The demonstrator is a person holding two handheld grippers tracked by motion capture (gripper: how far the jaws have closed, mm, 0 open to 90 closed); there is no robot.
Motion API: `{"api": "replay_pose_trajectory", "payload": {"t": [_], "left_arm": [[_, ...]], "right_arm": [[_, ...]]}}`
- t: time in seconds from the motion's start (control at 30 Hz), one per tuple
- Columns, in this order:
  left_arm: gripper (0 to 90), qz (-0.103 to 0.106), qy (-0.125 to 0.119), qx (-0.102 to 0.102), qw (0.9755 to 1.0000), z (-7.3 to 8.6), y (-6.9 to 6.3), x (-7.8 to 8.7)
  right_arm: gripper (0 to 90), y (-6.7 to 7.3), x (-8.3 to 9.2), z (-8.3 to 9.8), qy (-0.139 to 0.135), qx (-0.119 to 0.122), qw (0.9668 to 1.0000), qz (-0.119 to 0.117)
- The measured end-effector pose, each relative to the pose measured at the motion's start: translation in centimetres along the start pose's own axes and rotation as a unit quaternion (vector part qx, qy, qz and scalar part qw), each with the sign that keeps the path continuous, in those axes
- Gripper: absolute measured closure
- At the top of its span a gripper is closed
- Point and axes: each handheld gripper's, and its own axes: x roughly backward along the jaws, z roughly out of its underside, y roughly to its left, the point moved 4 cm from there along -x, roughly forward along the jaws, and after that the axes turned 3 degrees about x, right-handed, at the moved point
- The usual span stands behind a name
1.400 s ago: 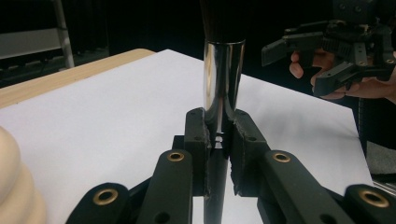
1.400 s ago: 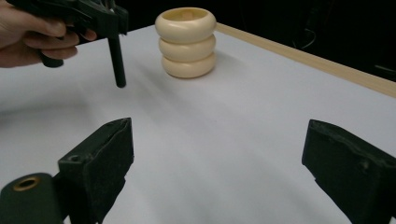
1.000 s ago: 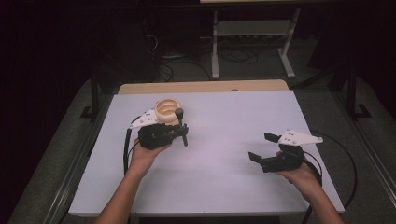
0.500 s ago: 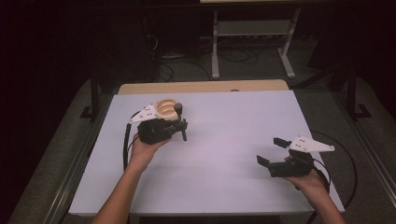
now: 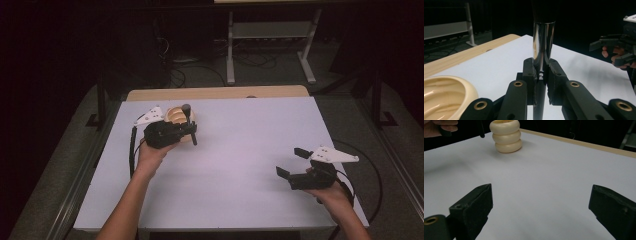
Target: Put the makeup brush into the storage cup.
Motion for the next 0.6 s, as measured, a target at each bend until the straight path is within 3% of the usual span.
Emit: {"api": "replay_pose_trajectory", "payload": {"t": [0.6], "left_arm": [[78.8, -0.019, 0.002, -0.002, 0.9998, -1.7, 1.9, 0.1]], "right_arm": [[4.8, -0.1, 0.0, 0.0, -0.002, -0.002, 1.0, 0.0]]}}
